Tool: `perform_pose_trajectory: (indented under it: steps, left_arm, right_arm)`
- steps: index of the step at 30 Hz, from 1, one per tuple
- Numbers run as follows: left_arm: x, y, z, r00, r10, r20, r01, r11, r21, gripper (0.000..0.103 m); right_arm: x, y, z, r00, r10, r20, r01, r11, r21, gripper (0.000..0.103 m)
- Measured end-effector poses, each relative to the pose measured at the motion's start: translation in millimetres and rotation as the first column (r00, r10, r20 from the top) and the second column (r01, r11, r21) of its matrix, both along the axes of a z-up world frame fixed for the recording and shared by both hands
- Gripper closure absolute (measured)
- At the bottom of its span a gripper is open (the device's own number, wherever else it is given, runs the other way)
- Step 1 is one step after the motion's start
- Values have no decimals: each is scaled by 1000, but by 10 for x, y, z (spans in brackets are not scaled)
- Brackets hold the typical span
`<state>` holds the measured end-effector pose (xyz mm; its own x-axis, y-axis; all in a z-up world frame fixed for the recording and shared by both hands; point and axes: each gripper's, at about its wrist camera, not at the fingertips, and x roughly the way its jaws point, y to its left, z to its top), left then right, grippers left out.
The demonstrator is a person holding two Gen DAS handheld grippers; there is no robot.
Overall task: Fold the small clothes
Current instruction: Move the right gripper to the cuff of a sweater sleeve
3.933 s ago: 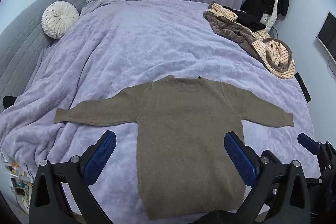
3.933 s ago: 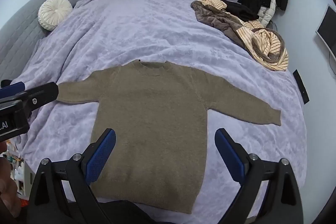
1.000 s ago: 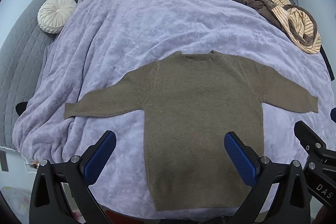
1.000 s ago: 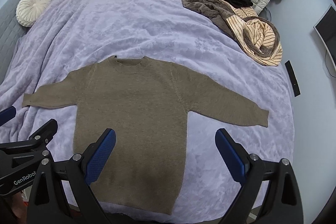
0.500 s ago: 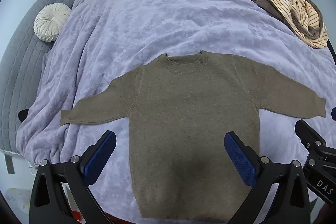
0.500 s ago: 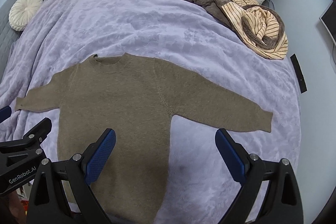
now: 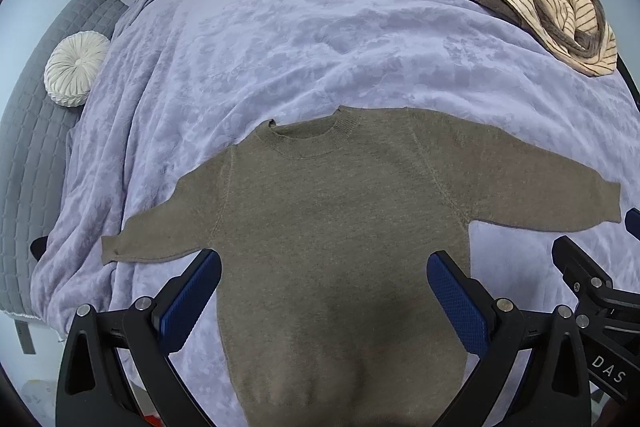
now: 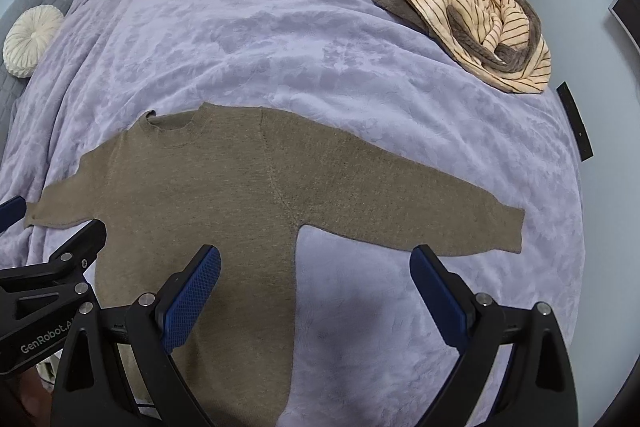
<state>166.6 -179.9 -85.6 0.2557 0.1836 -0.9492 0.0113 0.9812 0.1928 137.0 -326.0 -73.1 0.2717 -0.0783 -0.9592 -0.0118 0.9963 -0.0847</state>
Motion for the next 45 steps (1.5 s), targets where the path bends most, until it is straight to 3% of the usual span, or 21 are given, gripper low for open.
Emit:
perform_pose_trajectory:
  steps: [16,31,35,40,45]
  left_arm:
    - [256,-687,-401,991,-120,-51,121,992,19,0]
    - [395,-1392,-855,964,-231,-130,237,971,28,0]
    - [371,-1528,-912,954,-262,-143,269,963,30,0]
    - [346,-1514,-951,952,-259,-165,268,963,32,0]
    - [354,-1410,-986,956,-229,-181,240,970,40,0]
  right_arm:
    - [167,-687,-343,994,-106,-29,105,994,-29,6]
    - [268,-1631,-807,965,-254,-61,252,967,-45,6]
    - [268,-2041,-1035,947,-312,-77,309,949,-58,6]
    - [147,-2685,-1474,901,-415,-127,416,909,-16,6]
    - [74,-3179,-1761,862,-493,-114,505,851,141,10]
